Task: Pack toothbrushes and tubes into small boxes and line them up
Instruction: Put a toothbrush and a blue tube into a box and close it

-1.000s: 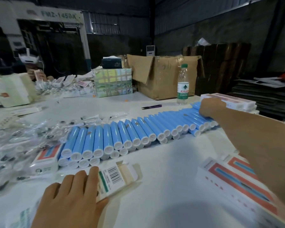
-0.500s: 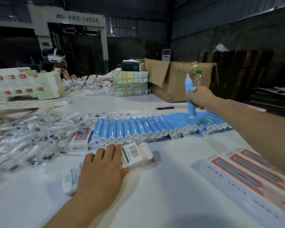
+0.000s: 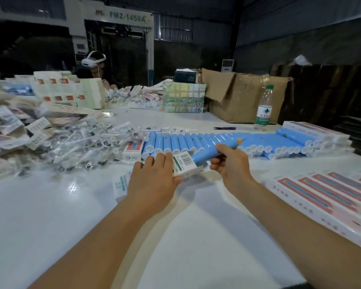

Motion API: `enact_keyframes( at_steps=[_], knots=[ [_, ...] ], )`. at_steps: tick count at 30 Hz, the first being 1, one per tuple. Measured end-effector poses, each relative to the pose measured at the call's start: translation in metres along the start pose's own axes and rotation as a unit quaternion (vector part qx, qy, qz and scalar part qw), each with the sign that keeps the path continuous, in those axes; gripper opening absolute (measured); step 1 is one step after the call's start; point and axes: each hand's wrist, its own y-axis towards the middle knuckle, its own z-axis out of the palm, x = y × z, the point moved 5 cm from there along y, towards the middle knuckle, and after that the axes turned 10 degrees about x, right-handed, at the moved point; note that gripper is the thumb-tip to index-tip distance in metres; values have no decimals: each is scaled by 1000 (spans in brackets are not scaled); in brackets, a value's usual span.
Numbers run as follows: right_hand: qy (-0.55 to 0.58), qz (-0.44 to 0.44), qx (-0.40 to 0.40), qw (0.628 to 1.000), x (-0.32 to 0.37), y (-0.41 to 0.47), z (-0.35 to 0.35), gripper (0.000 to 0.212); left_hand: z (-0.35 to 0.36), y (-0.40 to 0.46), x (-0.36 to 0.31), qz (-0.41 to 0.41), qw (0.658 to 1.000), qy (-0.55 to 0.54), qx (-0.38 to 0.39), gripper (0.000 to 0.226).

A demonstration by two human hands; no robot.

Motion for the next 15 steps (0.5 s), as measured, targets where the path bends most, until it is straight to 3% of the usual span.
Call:
enact_keyframes(
  at_steps=[2,5,6,7,10,12,15],
  knots=[
    [-21,-13,24,999,-2,-4,1,19,0,-1,1,-6,1000,-10,-8,65],
    [-72,-25,24,997,-2,-4,-4,60,-3,-2,0,-4,1000,-26,-9,67],
    [-84,-31,6,996,0,-4,-7,65,-3,-1,-1,0,1000,-28,-8,67],
    [-95,-41,-11,995,3,-4,-9,59,-3,-1,-3,4,999,-31,-10,67],
    [-174,-66,-8,982,2,-8,-6,12,-4,-2,-8,8,999,-31,-9,66],
    [-207,-74,0,976,-3,-10,-5,24,-5,-2,-9,8,999,-33,-4,67],
    [-214,-86,-18,973,5,-10,-7,23,-5,-6,-11,14,999,-31,16,66]
  ],
)
